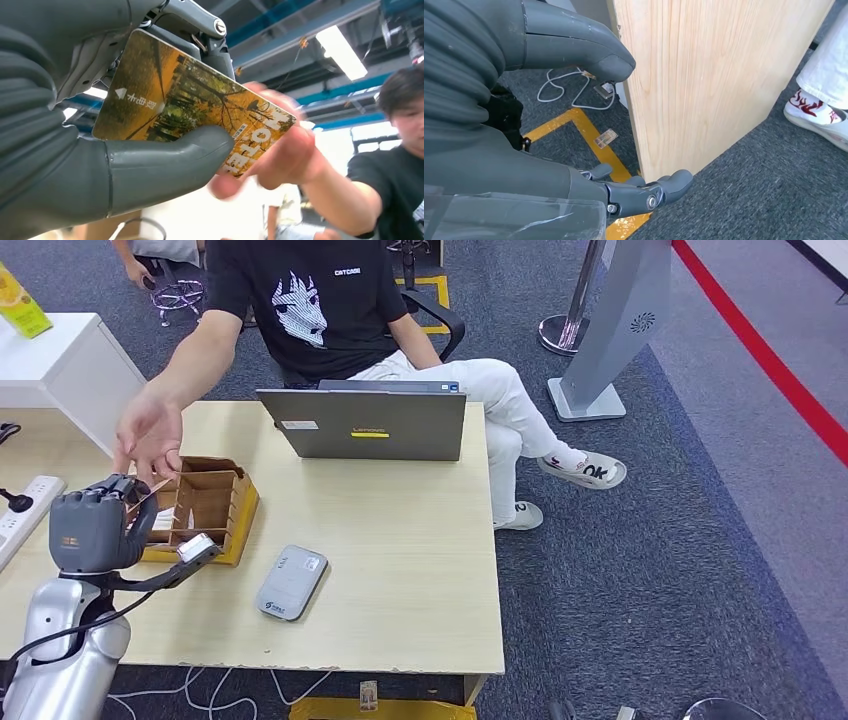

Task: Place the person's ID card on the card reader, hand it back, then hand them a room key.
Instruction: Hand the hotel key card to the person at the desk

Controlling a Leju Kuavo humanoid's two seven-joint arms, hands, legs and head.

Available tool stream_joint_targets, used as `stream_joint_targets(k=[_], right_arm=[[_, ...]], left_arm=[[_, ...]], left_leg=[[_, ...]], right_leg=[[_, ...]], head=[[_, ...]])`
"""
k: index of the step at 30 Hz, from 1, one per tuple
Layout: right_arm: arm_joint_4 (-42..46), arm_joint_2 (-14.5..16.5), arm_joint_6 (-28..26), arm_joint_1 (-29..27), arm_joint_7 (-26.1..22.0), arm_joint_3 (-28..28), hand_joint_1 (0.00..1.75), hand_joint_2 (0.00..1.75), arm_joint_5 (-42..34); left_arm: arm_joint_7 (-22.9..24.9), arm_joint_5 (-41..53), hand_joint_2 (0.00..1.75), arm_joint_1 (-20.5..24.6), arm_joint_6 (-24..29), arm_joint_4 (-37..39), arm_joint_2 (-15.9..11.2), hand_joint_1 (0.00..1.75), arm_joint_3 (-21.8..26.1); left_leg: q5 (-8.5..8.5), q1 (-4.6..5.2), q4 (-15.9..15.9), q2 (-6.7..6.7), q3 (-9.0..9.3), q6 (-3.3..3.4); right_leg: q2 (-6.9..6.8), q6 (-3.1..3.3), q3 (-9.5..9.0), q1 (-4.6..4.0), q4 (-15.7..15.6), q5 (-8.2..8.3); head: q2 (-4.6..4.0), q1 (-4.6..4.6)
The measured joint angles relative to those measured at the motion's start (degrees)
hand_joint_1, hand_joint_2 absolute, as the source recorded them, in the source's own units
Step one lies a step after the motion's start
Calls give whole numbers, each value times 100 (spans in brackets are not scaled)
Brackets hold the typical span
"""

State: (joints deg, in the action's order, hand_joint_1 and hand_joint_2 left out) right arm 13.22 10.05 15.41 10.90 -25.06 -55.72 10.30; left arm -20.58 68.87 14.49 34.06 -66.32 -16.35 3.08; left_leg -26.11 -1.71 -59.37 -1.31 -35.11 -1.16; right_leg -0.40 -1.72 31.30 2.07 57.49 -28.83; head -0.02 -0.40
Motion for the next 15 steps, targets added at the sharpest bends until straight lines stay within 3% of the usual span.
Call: stream_joint_targets(k=[1, 5, 15], right_arm=[[0, 0, 0, 4, 4, 3, 0, 175, -3], [0, 0, -1, 11, 6, 10, 0, 175, -12], [0, 0, -7, 10, 5, 36, 0, 175, -83]], left_arm=[[-2, 4, 175, 18, 42, 43, 1, 168, 20], [-12, 19, 175, 39, 134, 144, 10, 1, 62], [-134, 61, 175, -52, 353, 149, 130, 0, 64]], left_leg=[[0, 0, 0, 0, 0, 0], [0, 0, 0, 1, 0, 0], [0, 0, -1, 0, 0, 0]], right_leg=[[0, 0, 0, 0, 0, 0], [-1, 0, 0, 0, 0, 0], [-1, 0, 0, 0, 0, 0]], head=[[0, 0], [0, -1], [0, -1]])
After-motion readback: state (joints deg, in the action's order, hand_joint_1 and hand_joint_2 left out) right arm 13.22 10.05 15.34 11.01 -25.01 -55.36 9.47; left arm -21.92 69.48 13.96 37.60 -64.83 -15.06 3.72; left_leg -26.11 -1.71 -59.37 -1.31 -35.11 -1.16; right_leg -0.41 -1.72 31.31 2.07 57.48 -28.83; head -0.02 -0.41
